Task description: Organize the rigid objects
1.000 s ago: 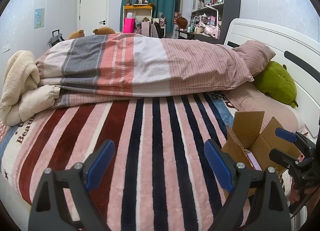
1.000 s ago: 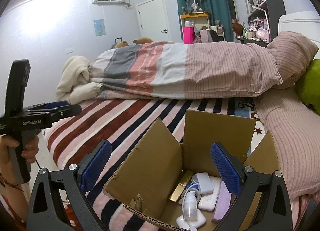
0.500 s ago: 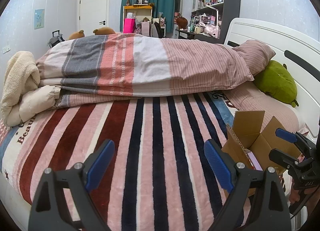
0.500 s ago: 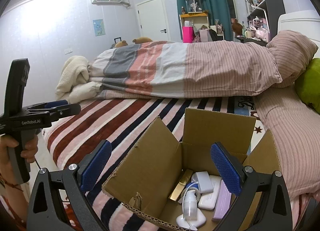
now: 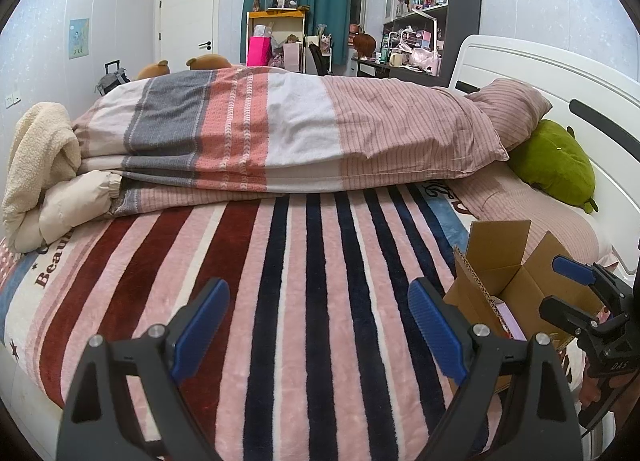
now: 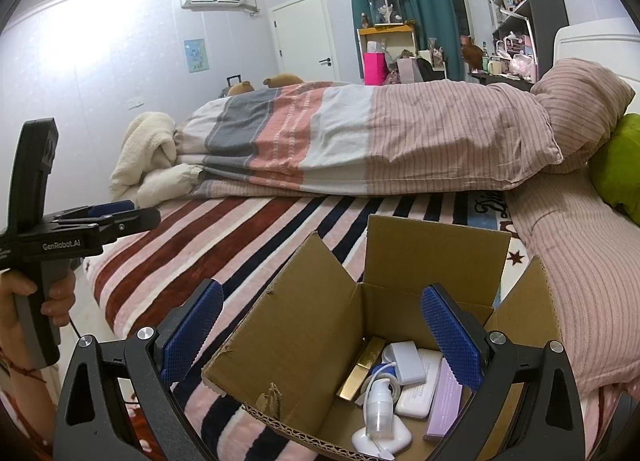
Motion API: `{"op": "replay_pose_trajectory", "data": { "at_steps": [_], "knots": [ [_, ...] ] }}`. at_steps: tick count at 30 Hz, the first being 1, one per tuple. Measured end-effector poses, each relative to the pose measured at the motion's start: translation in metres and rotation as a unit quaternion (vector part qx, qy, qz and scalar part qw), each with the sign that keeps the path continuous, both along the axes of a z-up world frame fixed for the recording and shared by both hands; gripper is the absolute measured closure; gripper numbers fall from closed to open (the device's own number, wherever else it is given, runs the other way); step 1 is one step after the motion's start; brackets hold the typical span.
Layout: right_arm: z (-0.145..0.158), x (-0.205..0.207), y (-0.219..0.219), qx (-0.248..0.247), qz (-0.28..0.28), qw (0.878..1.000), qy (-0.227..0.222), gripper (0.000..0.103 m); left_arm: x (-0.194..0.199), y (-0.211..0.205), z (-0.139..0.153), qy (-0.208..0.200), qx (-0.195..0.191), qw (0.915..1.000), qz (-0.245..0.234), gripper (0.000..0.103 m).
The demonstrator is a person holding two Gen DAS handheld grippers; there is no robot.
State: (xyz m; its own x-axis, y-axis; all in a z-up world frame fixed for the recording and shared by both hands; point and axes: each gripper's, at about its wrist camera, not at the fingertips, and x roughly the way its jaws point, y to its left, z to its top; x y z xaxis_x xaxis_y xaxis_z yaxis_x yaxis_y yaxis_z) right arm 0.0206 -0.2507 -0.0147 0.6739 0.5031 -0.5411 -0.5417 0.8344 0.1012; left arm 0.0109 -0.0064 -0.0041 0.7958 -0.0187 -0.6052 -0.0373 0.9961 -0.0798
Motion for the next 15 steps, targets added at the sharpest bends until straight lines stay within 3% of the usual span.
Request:
{"op": "replay_pose_trajectory", "data": {
  "at_steps": [15],
  "knots": [
    [0.0003,-0.0006,-0.0021,0.0,-0.001,1.0,-0.001,0.003,0.0,-0.0002,0.0001,0.0,0.0,1.0,0.0,0.013]
  ]
}}
